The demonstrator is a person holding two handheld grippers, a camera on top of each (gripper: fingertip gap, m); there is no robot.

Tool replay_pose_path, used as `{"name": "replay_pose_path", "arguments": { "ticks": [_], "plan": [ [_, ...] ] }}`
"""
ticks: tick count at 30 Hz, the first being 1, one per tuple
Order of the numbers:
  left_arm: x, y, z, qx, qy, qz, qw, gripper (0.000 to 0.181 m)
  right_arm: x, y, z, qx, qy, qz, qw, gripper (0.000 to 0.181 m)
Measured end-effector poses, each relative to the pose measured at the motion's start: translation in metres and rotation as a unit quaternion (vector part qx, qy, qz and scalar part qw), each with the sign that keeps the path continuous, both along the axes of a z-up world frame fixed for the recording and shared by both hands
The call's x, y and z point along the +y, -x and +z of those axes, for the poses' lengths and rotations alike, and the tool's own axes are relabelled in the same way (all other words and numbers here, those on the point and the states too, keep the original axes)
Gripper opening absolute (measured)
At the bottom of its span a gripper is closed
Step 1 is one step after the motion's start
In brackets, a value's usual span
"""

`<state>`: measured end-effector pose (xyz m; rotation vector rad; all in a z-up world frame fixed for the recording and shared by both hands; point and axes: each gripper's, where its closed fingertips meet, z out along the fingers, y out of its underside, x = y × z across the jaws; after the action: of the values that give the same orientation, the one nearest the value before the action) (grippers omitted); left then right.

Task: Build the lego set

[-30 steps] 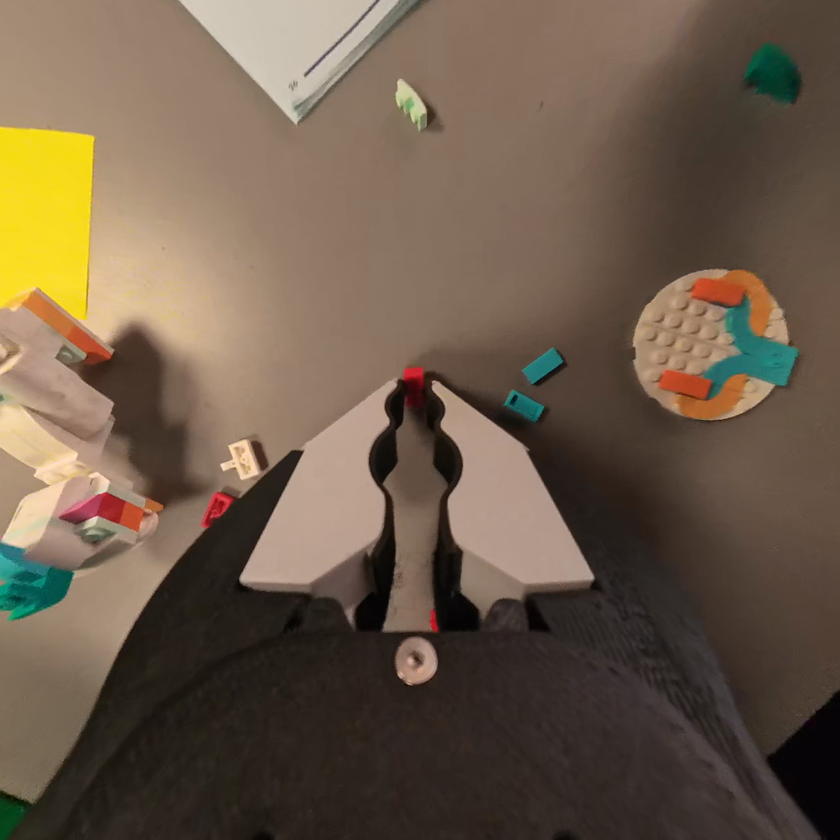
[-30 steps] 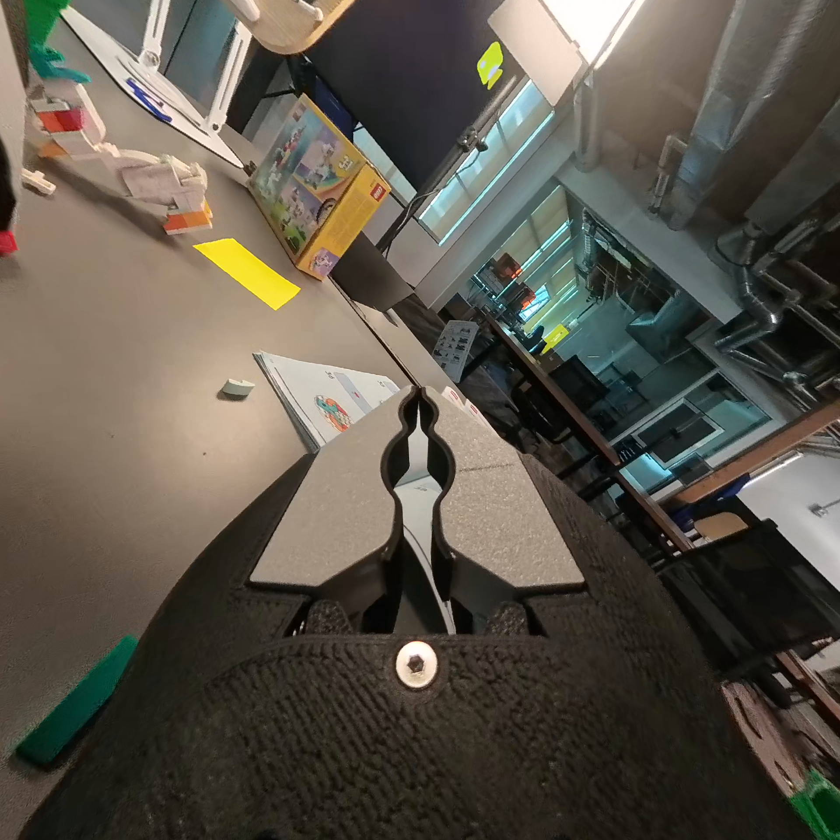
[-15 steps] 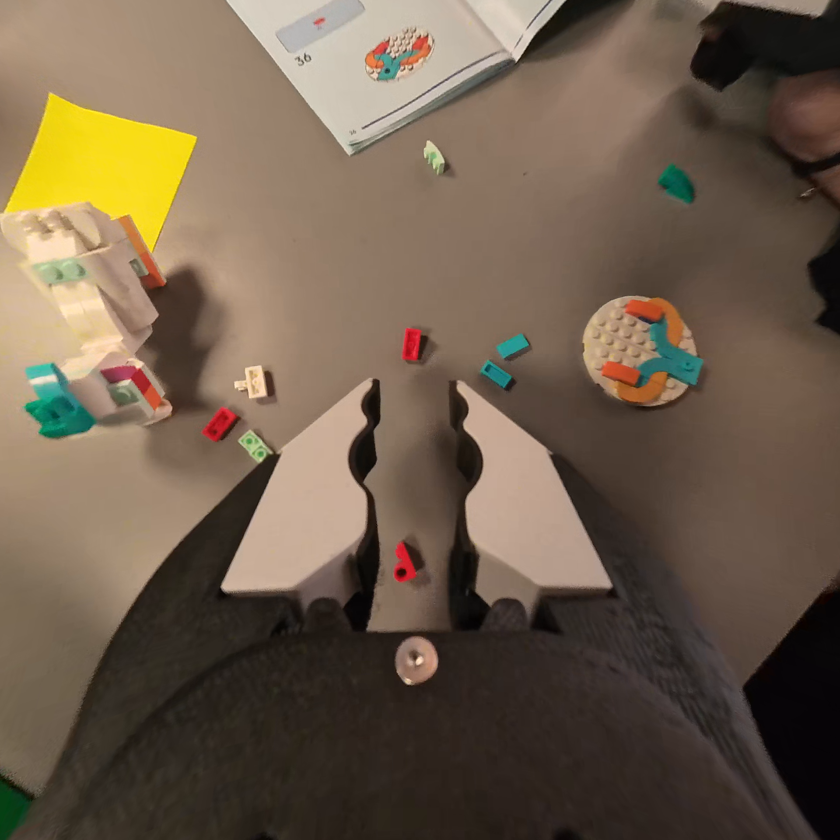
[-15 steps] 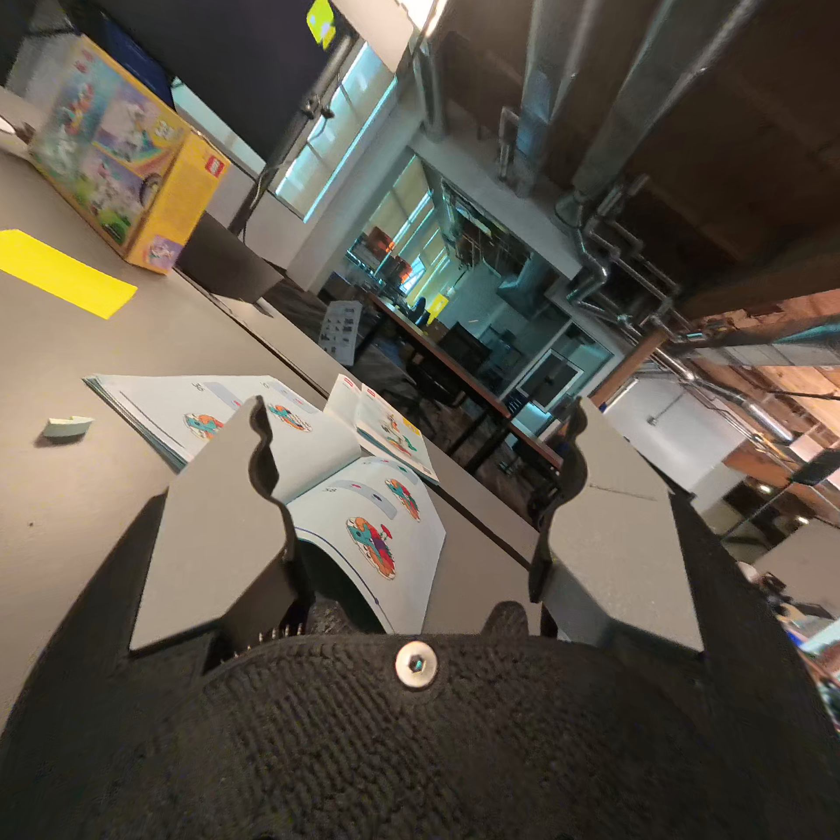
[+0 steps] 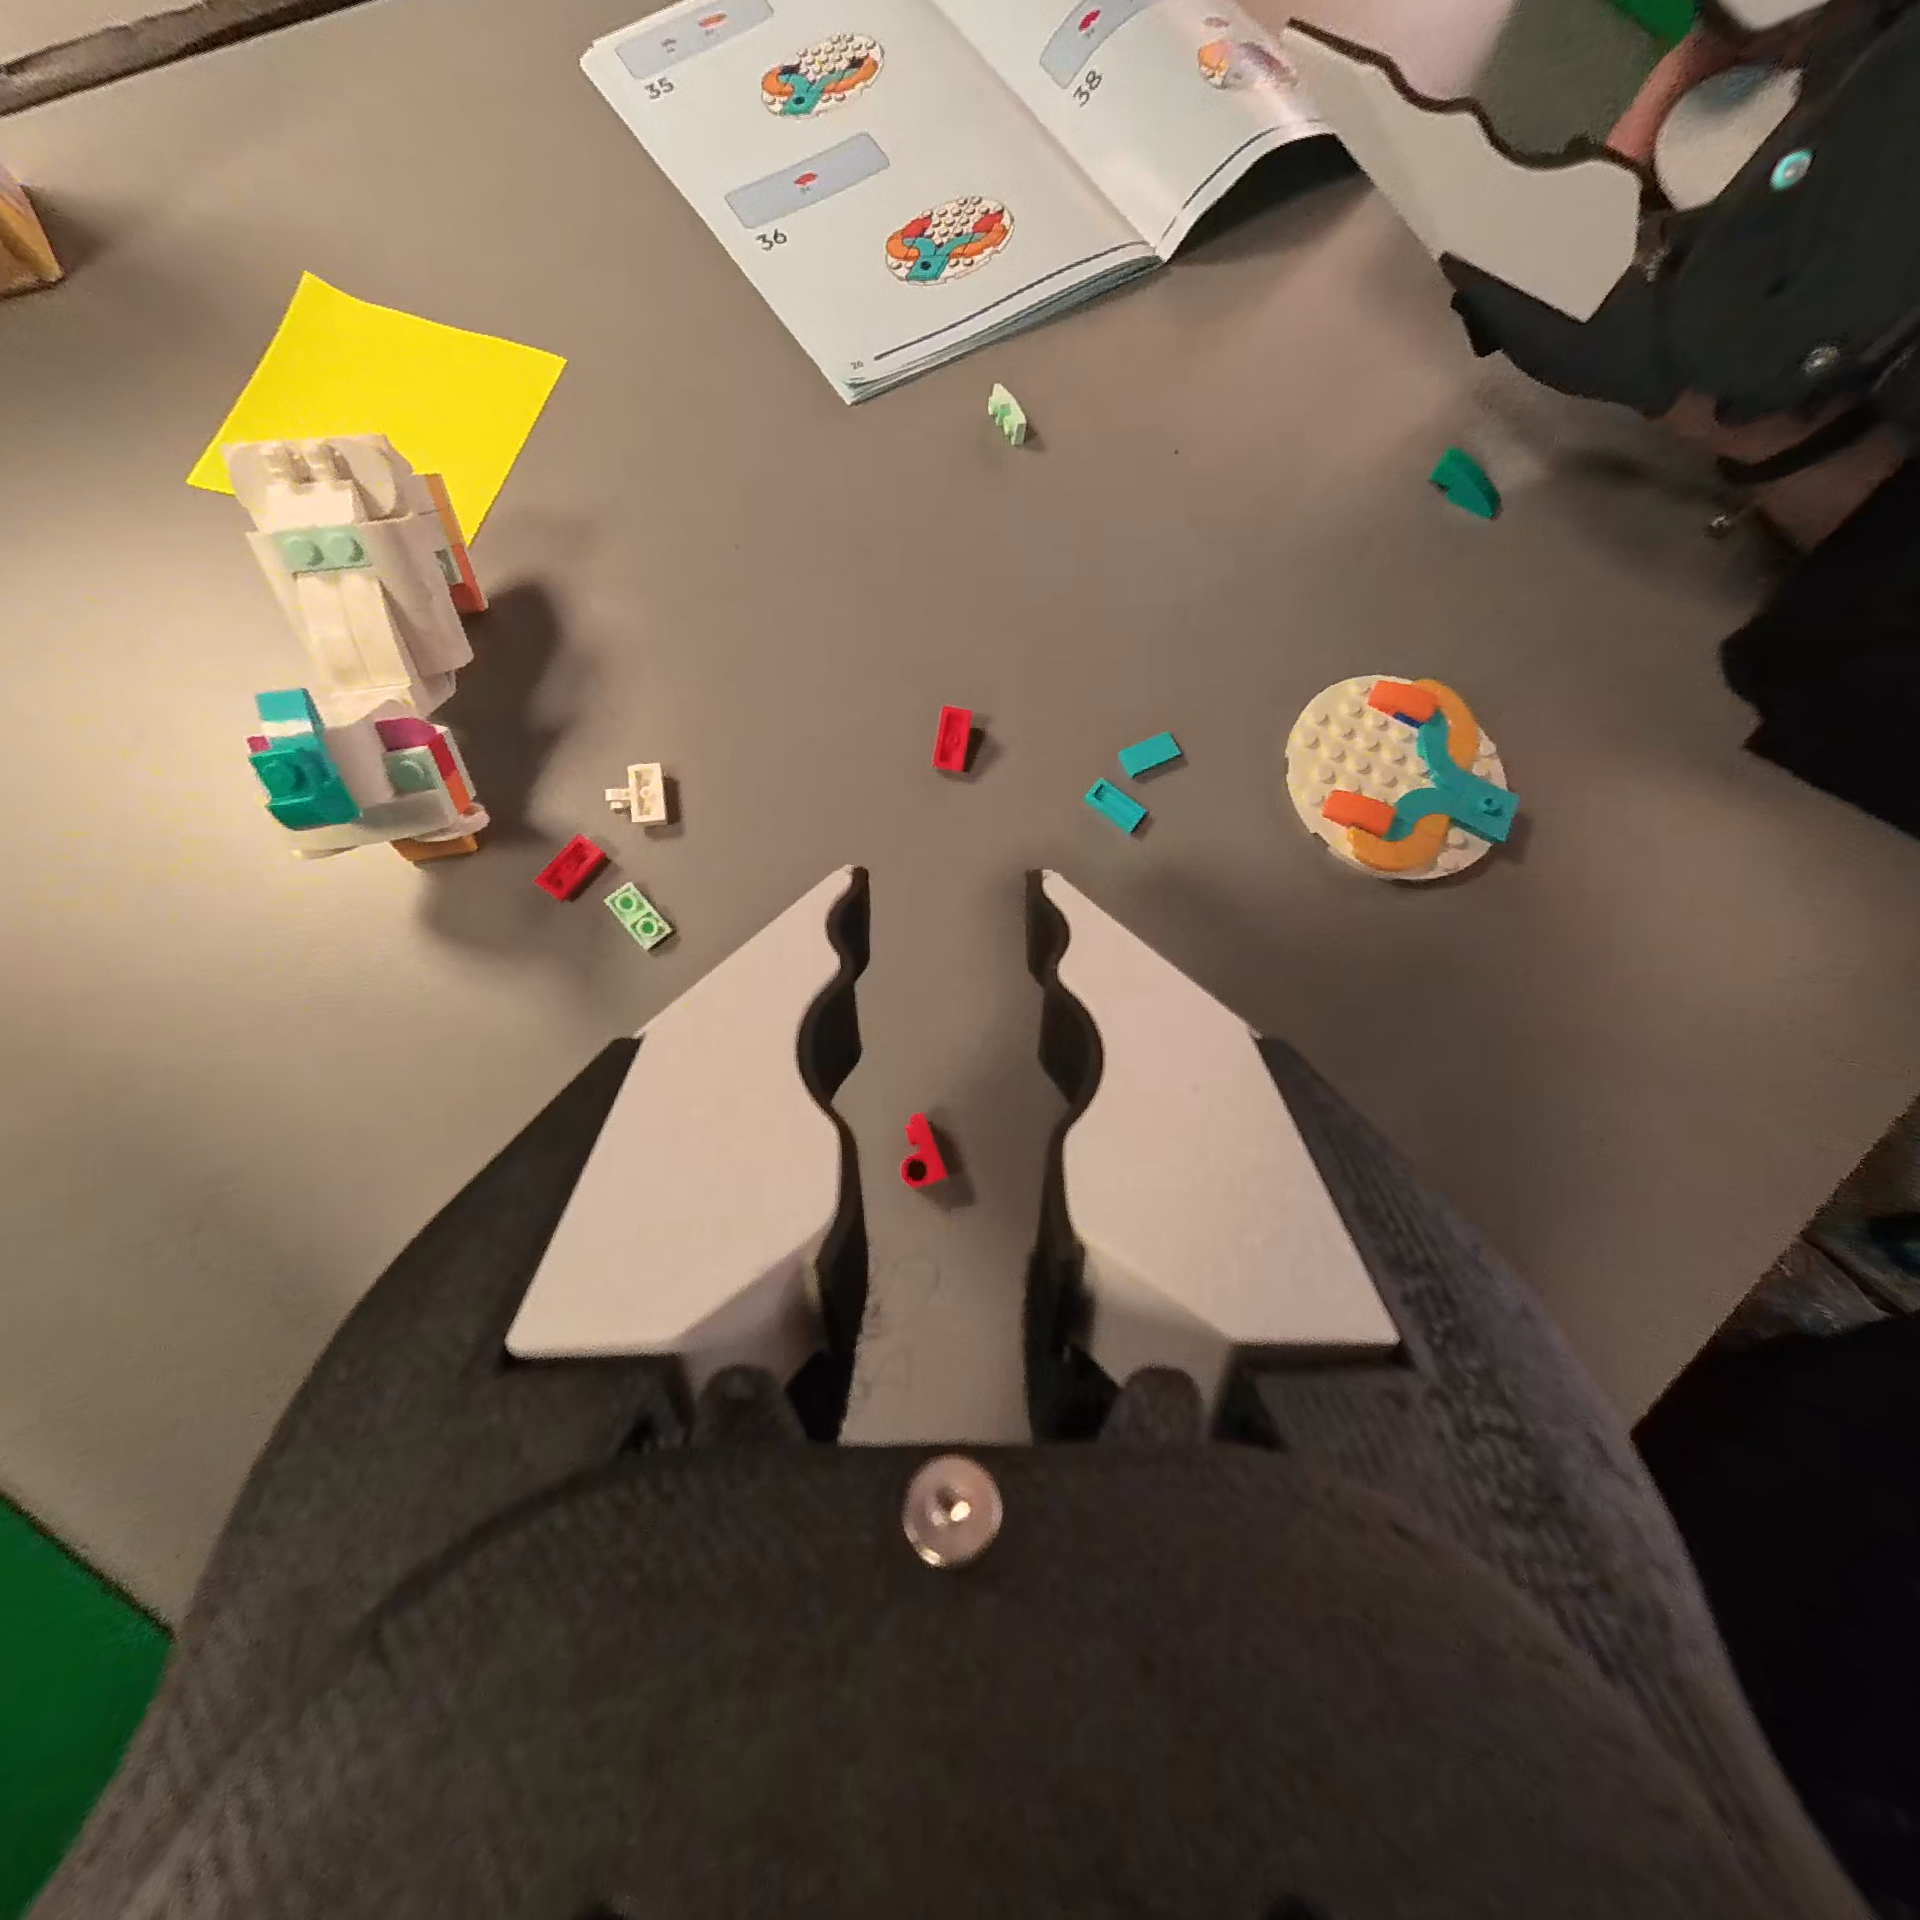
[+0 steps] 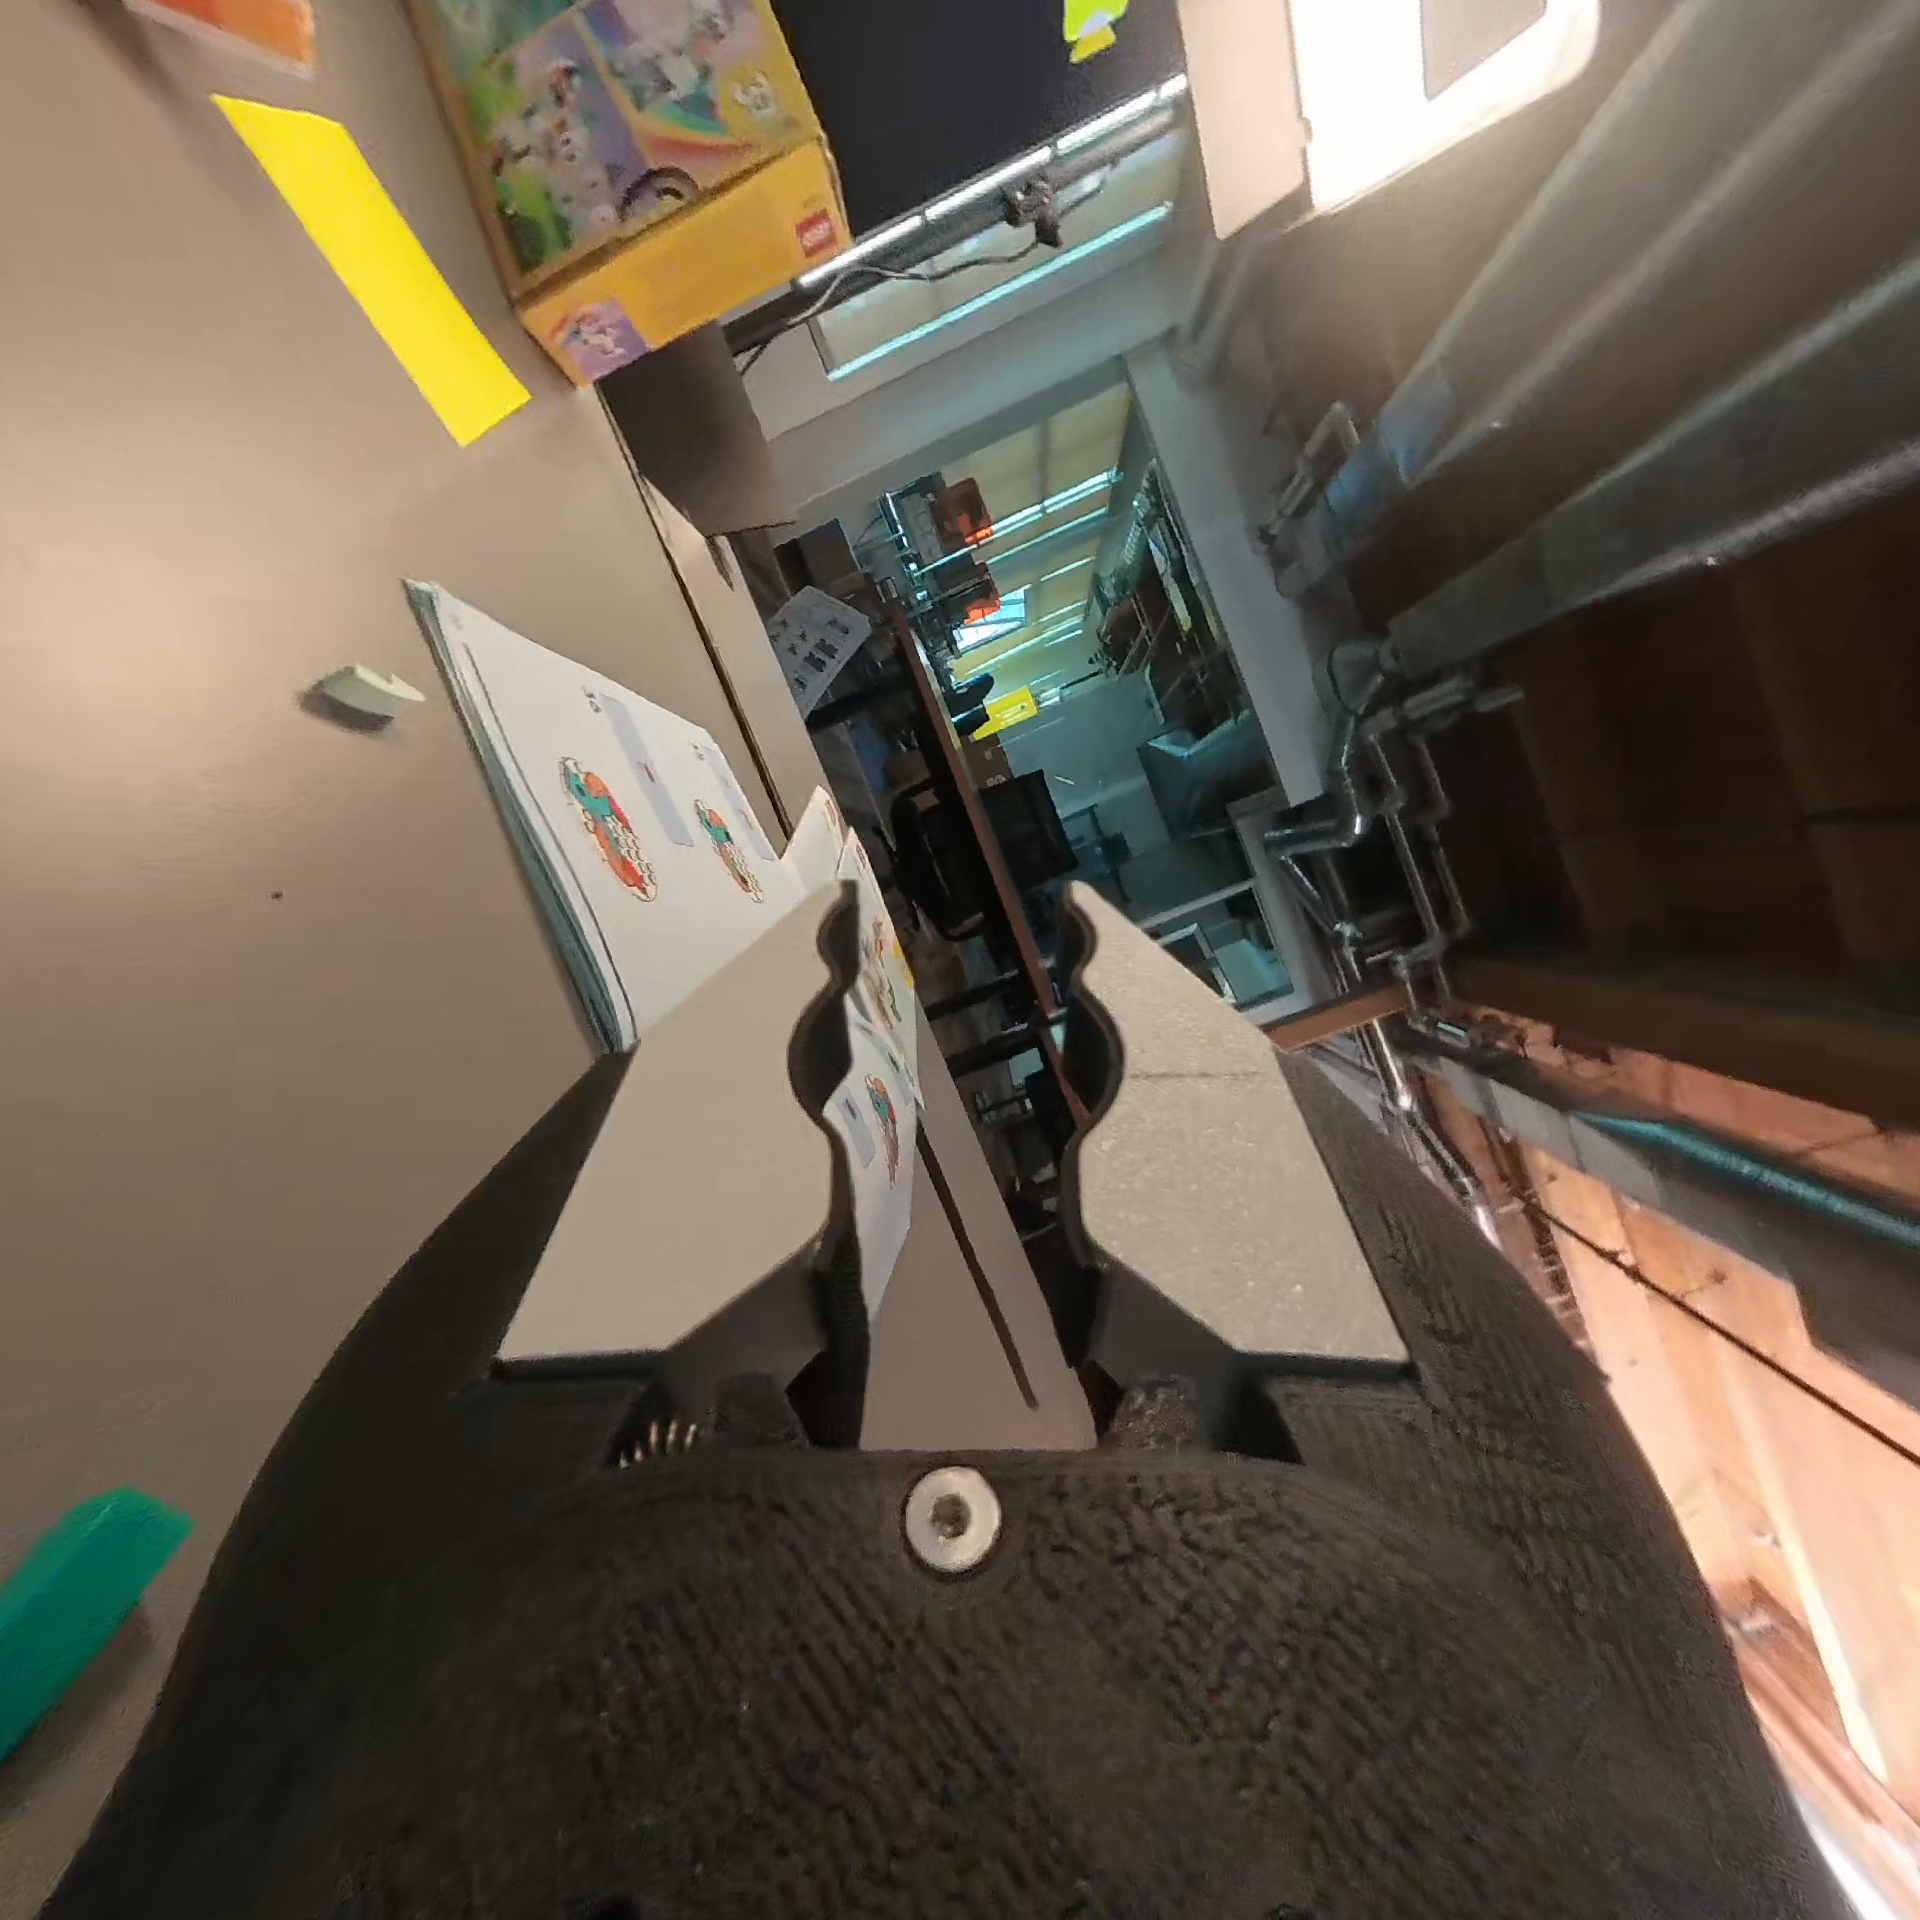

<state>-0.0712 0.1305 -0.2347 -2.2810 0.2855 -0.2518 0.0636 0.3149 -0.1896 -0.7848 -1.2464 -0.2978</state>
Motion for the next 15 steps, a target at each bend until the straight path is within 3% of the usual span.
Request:
{"name": "replay_pose_path", "arguments": {
  "ticks": [5, 15],
  "plan": [
    [0.000, -0.001, 0.002, -0.001, -0.003, 0.000, 1.000, 0.029, -0.005, 0.002, -0.002, -0.017, -0.011, 0.010, 1.000, 0.022],
    [0.001, -0.008, -0.004, -0.004, 0.003, -0.012, 1.000, 0.028, -0.013, 0.006, 0.000, -0.031, -0.035, 0.024, 0.999, 0.017]
  ]
}}
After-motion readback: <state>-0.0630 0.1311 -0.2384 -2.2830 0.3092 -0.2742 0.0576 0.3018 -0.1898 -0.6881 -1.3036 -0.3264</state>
